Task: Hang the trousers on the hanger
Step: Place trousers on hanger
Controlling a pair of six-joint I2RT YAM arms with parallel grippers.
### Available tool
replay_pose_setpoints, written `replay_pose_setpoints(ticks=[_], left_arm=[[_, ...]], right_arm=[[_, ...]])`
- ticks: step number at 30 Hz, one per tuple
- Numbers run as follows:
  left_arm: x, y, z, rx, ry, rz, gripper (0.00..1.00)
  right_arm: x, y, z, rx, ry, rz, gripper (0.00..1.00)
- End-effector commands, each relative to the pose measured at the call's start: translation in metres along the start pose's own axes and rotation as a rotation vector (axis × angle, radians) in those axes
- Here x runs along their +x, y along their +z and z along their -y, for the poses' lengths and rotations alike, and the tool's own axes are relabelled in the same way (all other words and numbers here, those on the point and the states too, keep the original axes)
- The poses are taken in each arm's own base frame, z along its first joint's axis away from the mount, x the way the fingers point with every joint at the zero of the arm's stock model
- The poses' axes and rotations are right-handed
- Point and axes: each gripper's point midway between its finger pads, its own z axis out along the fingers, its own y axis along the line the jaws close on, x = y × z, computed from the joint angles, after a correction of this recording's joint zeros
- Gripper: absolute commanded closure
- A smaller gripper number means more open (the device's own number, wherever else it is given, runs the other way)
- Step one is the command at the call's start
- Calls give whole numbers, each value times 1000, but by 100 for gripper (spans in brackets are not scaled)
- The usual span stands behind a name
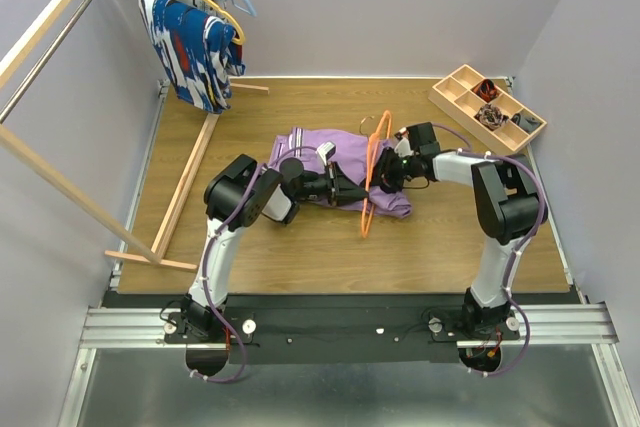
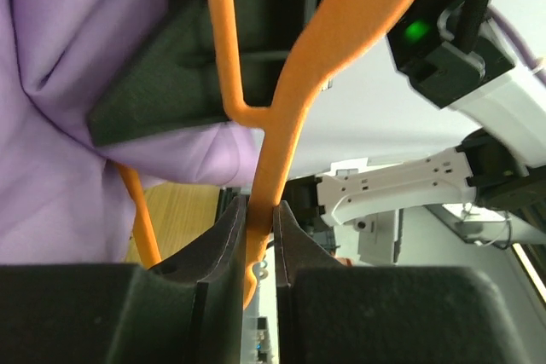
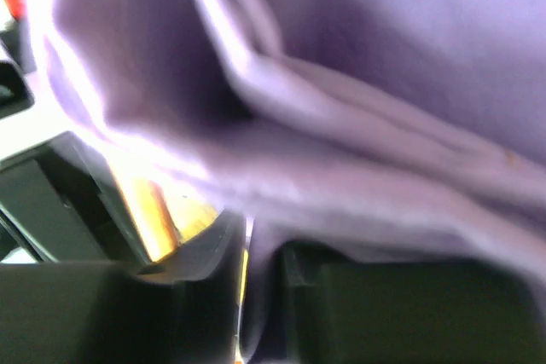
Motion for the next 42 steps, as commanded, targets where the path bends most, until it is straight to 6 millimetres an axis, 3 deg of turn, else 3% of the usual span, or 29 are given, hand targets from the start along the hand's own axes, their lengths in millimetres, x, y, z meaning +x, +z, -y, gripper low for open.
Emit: replay_pose_setpoints(ticks=[1,3,8,12,16,21,26,33,42], left_arm=[[7,-28,99,425,518,94,100],[3,-32,98,416,516,111,100],[-6,-41,97,402,519,141,100],[-8,-40,95,401,515,140,100],[-8,-40,93,399,509,141,100],[-10,-40,92,397,504,147,100],[-11,-42,90,390,498,153,100],[-11,-41,95,402,516,140,100],[-7,-41,97,401,532,131,100]], right_arm=[[17,1,-10,-15,-45,-26,45],[19,-4,-10,-2,-49,-9,34],[29,-13,-9,6,-49,-8,30],[19,-26,-28,-18,-104,28,28],[18,-36,-37,-18,-120,46,17],[13,-45,-42,4,-127,78,16],[3,-54,-28,69,-74,143,16],[9,-43,-9,78,-56,86,17],[2,-54,-42,-17,-124,86,17]])
